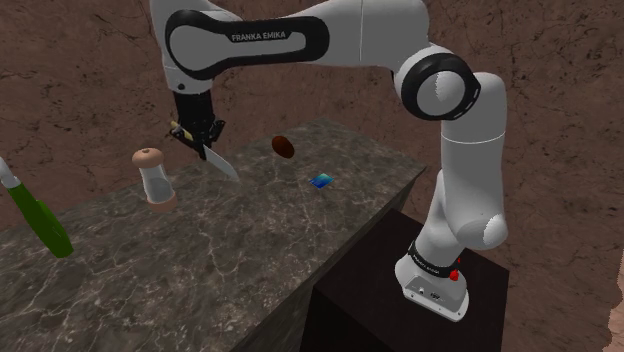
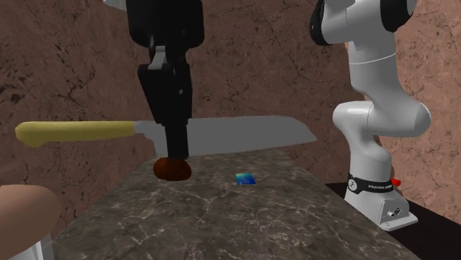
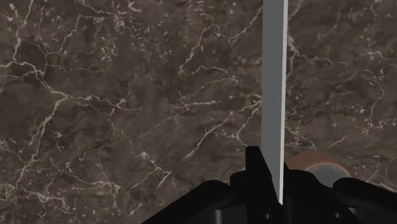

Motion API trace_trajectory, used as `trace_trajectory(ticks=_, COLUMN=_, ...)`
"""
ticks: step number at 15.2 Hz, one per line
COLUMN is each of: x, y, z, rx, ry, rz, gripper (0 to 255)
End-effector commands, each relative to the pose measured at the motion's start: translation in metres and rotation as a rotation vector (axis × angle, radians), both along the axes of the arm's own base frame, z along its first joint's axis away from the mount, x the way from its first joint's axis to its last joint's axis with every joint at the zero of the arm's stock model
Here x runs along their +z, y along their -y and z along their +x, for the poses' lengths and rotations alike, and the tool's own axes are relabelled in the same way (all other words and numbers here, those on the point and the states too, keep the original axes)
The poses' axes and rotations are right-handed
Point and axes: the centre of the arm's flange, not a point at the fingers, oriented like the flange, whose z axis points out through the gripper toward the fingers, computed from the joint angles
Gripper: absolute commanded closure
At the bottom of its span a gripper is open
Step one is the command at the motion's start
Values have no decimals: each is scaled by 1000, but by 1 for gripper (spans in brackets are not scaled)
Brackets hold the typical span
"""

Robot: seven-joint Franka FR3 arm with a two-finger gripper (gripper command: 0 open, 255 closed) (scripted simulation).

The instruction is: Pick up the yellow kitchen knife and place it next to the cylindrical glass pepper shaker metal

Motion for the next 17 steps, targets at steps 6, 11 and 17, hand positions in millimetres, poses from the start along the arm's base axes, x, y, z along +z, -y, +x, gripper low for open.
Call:
trace_trajectory(ticks=6, x=-36, y=0, z=0, rx=0, ry=0, rz=0, gripper=255)
trace_trajectory(ticks=11, x=-62, y=0, z=0, rx=0, ry=0, rz=0, gripper=255)
trace_trajectory(ticks=17, x=-94, y=0, z=0, rx=0, ry=0, rz=0, gripper=255)
